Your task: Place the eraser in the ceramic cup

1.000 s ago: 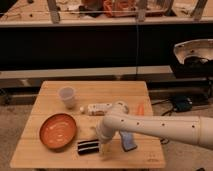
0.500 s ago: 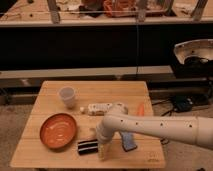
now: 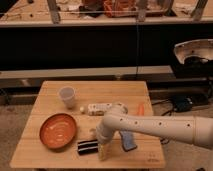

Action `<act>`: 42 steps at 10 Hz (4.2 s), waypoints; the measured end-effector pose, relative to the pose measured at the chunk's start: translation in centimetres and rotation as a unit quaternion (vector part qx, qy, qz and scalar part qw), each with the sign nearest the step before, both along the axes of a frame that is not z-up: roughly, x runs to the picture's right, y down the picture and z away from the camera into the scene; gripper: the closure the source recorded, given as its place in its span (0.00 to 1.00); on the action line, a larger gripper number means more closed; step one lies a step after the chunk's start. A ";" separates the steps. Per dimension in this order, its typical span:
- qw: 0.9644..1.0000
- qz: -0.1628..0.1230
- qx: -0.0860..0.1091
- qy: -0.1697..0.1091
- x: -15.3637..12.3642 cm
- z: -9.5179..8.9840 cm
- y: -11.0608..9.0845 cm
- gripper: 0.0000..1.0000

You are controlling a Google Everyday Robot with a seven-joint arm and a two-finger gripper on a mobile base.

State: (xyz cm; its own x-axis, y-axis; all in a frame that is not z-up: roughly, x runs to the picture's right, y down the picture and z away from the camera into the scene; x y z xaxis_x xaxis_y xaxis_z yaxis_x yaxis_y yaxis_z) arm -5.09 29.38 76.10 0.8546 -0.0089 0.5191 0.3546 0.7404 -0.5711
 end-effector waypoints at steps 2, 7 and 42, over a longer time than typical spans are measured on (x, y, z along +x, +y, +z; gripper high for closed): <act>1.000 0.002 -0.003 0.000 0.0 0.1 0.1 0.20; 1.000 0.004 -0.010 -0.004 -0.1 0.4 0.2 0.20; 0.999 0.016 -0.038 -0.018 0.0 0.9 0.4 0.20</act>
